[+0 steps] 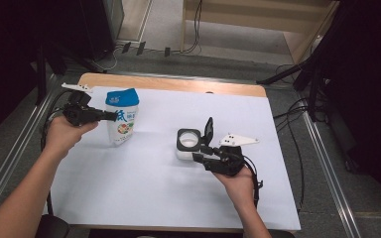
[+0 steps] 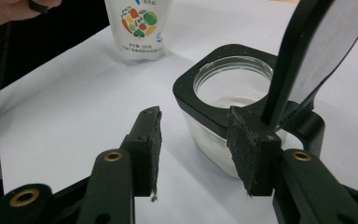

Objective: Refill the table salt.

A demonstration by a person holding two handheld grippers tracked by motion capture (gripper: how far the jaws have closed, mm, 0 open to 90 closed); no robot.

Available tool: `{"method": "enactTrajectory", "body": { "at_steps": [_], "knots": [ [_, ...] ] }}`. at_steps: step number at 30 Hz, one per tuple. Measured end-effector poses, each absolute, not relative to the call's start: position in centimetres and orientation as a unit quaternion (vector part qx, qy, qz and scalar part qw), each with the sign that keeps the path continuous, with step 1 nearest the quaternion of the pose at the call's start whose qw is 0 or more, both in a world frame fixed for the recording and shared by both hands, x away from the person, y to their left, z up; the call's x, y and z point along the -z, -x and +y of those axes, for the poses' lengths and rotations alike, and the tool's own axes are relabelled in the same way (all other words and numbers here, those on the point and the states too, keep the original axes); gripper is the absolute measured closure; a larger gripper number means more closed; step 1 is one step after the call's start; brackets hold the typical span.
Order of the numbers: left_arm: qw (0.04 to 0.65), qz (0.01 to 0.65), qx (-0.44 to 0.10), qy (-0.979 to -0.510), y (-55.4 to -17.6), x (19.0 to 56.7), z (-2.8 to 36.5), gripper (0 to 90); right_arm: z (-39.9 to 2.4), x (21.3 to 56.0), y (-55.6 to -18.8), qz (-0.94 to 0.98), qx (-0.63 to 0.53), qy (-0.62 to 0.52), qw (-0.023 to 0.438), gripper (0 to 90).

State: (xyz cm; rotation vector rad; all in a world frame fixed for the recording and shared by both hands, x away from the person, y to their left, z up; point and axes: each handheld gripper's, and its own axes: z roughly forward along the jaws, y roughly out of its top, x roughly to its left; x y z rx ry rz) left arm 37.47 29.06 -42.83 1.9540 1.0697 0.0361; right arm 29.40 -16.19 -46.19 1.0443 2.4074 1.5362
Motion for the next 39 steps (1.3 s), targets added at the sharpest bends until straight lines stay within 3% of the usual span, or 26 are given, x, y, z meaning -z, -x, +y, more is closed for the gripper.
{"method": "enactTrajectory", "body": {
  "at_steps": [23, 39],
  "knots": [
    [0.443, 0.437, -0.011, -0.783, -36.2, 44.2, 30.2, 82.5, -17.0, 45.8, -29.1, 0.794, -0.500, -0.343, 0.033, 63.5],
    [0.448, 0.423, -0.014, -0.787, -35.4, 43.6, 30.0, 58.5, -17.3, 45.6, -29.1, 0.798, -0.495, -0.342, 0.033, 63.9]
  ]
}}
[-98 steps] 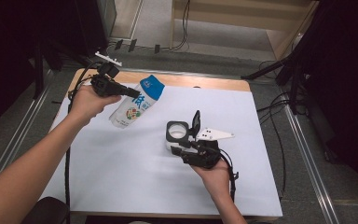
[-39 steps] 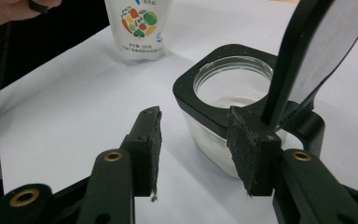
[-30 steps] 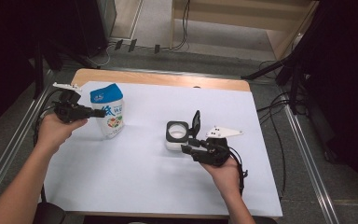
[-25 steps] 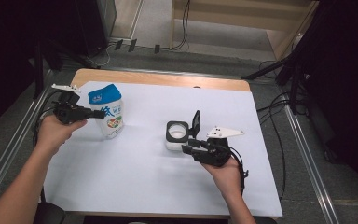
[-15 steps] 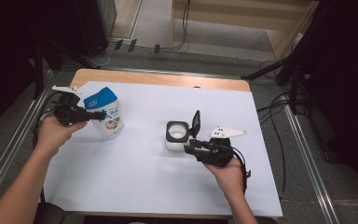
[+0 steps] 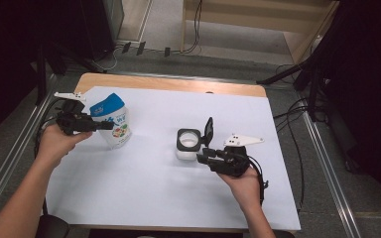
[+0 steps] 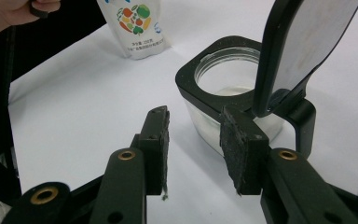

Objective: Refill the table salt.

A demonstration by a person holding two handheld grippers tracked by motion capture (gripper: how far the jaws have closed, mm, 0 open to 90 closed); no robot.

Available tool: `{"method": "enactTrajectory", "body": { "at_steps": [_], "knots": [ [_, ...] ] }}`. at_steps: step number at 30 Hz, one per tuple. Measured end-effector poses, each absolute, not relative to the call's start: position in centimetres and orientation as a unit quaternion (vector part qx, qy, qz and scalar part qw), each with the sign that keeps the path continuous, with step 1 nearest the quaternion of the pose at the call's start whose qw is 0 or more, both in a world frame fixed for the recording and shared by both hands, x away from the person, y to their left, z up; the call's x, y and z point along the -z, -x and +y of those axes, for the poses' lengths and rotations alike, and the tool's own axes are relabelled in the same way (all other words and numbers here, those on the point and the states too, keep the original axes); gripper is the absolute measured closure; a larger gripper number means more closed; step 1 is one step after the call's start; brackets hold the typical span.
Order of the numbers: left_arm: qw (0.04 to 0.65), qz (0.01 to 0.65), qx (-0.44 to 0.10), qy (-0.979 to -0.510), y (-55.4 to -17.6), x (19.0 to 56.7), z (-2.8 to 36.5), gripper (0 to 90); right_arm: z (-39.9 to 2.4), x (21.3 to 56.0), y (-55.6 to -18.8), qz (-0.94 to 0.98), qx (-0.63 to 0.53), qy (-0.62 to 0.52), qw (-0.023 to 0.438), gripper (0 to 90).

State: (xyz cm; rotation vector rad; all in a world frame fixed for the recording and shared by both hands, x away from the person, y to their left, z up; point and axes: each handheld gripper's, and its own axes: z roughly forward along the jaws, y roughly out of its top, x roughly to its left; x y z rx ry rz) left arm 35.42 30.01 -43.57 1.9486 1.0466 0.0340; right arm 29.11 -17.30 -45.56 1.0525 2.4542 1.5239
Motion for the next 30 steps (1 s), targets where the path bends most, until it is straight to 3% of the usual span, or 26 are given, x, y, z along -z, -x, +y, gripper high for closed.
{"method": "enactTrajectory", "body": {
  "at_steps": [6, 10, 20, 30],
  "knots": [
    [0.453, 0.421, -0.028, -0.785, -34.6, 42.9, 30.1, 50.8, -18.0, 45.3, -29.0, 0.800, -0.491, -0.343, 0.039, 64.8],
    [0.447, 0.426, -0.029, -0.786, -33.7, 43.3, 30.2, 45.8, -19.1, 45.1, -29.0, 0.797, -0.490, -0.351, 0.035, 70.9],
    [0.450, 0.435, -0.029, -0.779, -32.0, 44.8, 30.8, 45.4, -21.1, 44.4, -29.7, 0.797, -0.483, -0.360, 0.035, 88.7],
    [0.447, 0.441, -0.026, -0.778, -30.7, 45.8, 31.1, 44.3, -21.7, 44.4, -31.3, 0.780, -0.487, -0.391, 0.041, 90.0]
  ]
}}
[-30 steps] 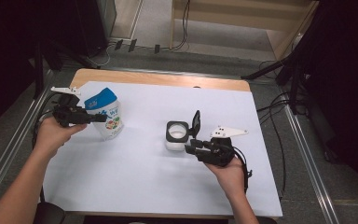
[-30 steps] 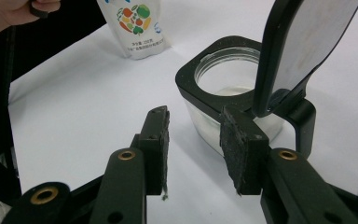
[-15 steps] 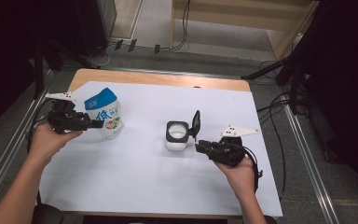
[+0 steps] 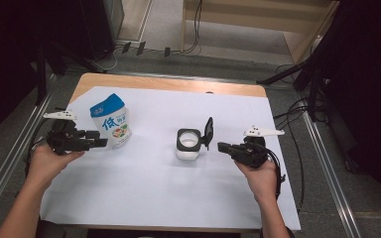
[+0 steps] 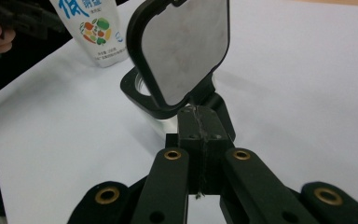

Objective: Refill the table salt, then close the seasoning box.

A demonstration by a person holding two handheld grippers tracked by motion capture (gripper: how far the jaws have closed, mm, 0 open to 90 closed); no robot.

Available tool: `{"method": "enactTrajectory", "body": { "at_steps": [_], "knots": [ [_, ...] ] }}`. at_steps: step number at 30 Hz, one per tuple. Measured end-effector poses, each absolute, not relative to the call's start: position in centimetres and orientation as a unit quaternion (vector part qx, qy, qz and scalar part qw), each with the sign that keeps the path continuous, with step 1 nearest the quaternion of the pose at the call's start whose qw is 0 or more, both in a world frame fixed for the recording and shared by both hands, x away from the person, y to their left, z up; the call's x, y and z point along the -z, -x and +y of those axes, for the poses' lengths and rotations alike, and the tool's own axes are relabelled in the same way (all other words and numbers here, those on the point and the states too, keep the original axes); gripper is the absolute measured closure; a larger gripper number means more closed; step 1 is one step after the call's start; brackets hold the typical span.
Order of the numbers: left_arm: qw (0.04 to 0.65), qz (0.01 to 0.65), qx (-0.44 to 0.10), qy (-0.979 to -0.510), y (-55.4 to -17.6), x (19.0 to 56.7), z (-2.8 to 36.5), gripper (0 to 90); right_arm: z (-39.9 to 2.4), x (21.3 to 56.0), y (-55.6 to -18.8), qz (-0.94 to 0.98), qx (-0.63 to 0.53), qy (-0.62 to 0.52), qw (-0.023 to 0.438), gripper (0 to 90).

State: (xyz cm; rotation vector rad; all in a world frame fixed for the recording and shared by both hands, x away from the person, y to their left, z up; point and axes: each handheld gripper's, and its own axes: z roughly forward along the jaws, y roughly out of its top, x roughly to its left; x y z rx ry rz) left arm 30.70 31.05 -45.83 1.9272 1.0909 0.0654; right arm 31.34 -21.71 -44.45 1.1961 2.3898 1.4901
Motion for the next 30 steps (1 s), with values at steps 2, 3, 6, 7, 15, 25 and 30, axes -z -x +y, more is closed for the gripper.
{"method": "enactTrajectory", "body": {
  "at_steps": [2, 3, 6, 7, 15, 25, 30],
  "knots": [
    [0.446, 0.440, -0.030, -0.778, -30.6, 45.9, 31.0, 44.1, -21.7, 44.4, -31.5, 0.781, -0.487, -0.390, 0.043, 90.0],
    [0.446, 0.440, -0.032, -0.779, -30.6, 45.9, 31.0, 44.0, -21.6, 44.4, -31.7, 0.780, -0.486, -0.392, 0.043, 90.0],
    [0.447, 0.438, -0.027, -0.780, -30.4, 46.1, 30.9, 43.1, -21.5, 44.3, -32.2, 0.775, -0.492, -0.394, 0.043, 90.0],
    [0.445, 0.438, -0.028, -0.781, -30.4, 46.1, 31.0, 43.1, -21.4, 44.3, -32.3, 0.774, -0.491, -0.398, 0.040, 90.0],
    [0.441, 0.439, -0.029, -0.782, -29.9, 46.7, 31.1, 42.6, -21.0, 43.8, -32.8, 0.769, -0.499, -0.398, 0.040, 90.0],
    [0.445, 0.446, -0.026, -0.776, -29.3, 47.2, 31.7, 42.4, -20.4, 43.2, -34.5, 0.765, -0.508, -0.395, 0.031, 90.0],
    [0.441, 0.448, -0.029, -0.777, -29.5, 47.5, 31.8, 42.4, -19.6, 43.1, -35.1, 0.769, -0.506, -0.390, 0.034, 90.0]
  ]
}}
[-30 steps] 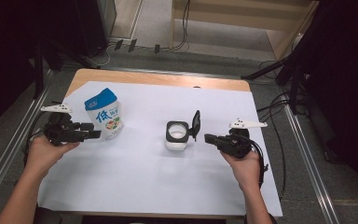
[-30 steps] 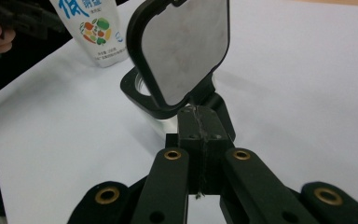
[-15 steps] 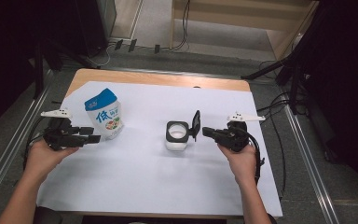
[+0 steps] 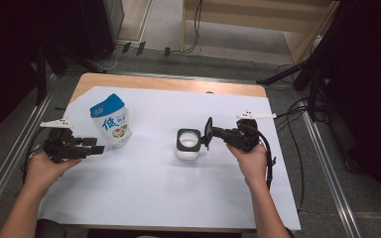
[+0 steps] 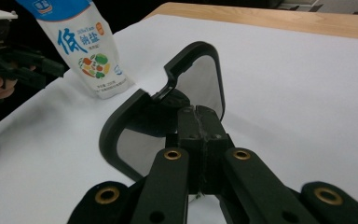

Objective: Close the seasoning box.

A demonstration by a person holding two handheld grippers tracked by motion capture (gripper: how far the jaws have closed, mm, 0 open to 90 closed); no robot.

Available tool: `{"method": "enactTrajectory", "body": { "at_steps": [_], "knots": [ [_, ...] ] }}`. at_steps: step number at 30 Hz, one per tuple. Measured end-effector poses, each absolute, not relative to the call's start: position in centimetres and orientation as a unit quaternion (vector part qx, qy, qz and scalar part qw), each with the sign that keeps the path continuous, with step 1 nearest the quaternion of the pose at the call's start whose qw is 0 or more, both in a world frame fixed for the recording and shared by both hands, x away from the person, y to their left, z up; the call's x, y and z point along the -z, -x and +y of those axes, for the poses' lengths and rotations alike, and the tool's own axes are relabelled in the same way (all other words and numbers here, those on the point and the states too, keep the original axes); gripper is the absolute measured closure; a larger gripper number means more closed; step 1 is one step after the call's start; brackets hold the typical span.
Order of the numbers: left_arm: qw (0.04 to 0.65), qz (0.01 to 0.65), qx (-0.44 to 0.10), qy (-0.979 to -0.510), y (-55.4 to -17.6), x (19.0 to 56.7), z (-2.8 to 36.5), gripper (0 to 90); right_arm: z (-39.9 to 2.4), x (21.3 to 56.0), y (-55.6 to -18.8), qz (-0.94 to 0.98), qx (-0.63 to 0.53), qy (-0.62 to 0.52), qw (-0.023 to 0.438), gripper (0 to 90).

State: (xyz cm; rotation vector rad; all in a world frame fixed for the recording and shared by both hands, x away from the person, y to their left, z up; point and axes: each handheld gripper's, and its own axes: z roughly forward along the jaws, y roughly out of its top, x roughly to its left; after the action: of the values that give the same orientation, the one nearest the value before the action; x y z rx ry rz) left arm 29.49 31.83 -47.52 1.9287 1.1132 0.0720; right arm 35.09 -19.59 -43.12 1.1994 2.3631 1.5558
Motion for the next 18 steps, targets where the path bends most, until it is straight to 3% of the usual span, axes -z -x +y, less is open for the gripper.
{"method": "enactTrajectory", "body": {
  "at_steps": [18],
  "knots": [
    [0.445, 0.452, -0.022, -0.773, -29.5, 47.6, 32.0, 42.5, -18.4, 43.5, -35.7, 0.767, -0.514, -0.385, 0.025, 90.0]
  ]
}}
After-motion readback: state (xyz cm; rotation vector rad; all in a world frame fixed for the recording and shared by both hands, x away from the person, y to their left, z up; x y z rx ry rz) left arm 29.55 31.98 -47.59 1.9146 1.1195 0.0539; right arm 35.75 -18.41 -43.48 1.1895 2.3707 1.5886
